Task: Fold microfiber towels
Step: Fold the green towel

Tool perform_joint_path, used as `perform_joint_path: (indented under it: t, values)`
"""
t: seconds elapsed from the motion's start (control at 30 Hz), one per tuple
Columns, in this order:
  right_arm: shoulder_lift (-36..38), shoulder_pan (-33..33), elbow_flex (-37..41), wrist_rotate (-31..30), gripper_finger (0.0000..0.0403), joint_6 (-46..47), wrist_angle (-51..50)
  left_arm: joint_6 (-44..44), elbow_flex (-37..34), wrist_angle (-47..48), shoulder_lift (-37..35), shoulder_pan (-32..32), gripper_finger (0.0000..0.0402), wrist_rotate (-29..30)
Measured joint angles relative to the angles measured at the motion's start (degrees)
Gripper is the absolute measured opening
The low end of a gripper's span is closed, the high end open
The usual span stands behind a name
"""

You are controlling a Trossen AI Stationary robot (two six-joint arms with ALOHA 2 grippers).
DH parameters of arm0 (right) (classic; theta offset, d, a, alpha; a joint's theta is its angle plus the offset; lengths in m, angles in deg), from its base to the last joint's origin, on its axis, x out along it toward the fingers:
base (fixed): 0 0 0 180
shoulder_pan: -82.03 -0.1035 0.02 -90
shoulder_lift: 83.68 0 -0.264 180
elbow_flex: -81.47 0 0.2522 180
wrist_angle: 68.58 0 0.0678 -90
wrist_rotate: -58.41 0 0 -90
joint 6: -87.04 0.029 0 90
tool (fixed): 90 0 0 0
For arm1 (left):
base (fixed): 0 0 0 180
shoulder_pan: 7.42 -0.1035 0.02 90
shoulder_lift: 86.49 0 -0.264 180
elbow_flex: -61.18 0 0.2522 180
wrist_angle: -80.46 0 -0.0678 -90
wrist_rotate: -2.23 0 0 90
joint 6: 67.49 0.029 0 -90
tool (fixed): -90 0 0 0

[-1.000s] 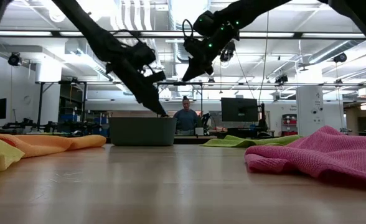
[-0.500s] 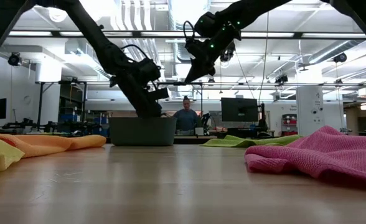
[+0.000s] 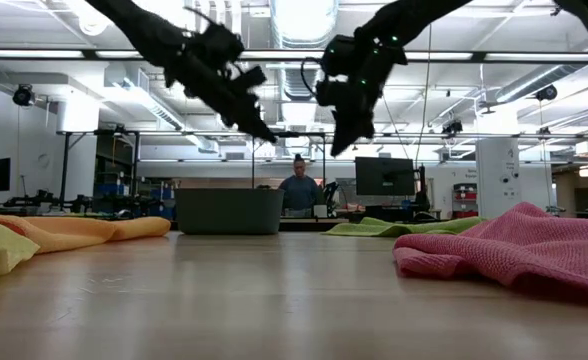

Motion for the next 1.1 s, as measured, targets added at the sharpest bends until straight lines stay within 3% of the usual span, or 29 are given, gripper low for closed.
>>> perform_joint_path:
  t: [0.2, 0.43, 0.67, 0.87, 1.1]
  values:
    - [3.63, -2.71, 12.47, -4.19, 0.0009, 5.67, 4.23, -0.13, -2.79, -0.84, -5.56, 6.29, 0.0000, -0.02]
    - [5.05, -4.74, 20.81, -7.36, 0.0019, 13.78, 3.84, -2.93, -5.51, -1.95, -8.62, 13.22, 0.0000, -0.02]
    - [4.81, -5.11, 24.79, -7.54, 0.0103, 16.76, 4.93, -3.01, -7.67, -3.99, -8.79, 17.28, 0.0000, -0.01]
    - [4.79, -5.11, 28.97, -12.03, 0.0176, 17.55, 13.14, -3.22, -7.68, -4.77, -8.79, 18.50, 0.0000, 0.00]
    - [4.71, -5.11, 32.83, -12.11, 0.0198, 17.51, 19.24, -4.59, -7.69, -5.54, -8.79, 18.78, 0.0000, 0.02]
